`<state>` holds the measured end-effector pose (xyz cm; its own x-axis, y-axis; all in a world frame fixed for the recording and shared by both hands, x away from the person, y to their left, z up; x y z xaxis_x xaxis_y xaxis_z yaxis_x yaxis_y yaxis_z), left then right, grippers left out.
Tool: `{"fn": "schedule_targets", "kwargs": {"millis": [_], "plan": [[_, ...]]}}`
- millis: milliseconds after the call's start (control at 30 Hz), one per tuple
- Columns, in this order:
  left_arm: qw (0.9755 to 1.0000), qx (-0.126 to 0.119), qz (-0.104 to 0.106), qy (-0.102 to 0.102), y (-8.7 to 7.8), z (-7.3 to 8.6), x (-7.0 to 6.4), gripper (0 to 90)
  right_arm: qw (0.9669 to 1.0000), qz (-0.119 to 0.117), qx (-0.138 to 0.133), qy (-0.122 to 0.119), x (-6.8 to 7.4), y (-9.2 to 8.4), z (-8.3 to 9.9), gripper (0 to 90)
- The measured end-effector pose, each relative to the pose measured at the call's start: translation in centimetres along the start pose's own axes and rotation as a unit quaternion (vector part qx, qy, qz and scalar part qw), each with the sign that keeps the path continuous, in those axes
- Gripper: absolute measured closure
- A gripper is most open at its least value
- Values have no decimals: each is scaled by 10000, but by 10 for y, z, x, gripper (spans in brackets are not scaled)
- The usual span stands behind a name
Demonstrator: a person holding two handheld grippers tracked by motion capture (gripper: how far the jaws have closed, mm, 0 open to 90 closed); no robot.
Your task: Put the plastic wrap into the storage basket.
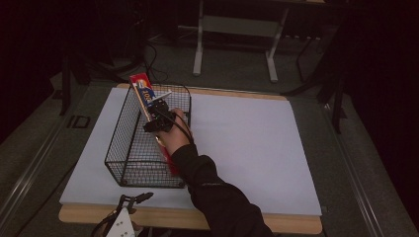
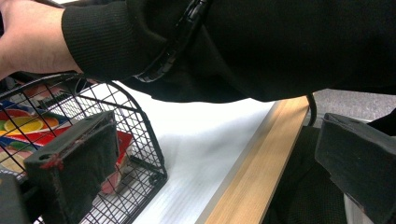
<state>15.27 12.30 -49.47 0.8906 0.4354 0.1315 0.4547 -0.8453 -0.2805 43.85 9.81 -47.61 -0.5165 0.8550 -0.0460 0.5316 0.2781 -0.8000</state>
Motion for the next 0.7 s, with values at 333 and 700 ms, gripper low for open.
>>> {"fn": "schedule_targets", "kwargs": {"millis": [333, 700], "plan": [[10000, -1, 11, -32, 0, 0, 1, 2, 9993, -333, -170, -39, -2, -8, -3, 242], [10000, -13, 70, -61, 1, 0, 0, 2, 9943, -456, -775, -565, -17, -36, 3, 124]]}}
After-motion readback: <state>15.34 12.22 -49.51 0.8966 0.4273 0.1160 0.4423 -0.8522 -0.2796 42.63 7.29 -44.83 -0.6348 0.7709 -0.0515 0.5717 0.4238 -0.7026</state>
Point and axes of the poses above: each handheld gripper's, and its own axes: y roughly forward along the jaws, z roughly out of its underside, x roughly to its left, the point moved 5 cm from there along y, roughly forward along the jaws, and after that the axes turned 9 degrees about z, right-handed, at the moved point
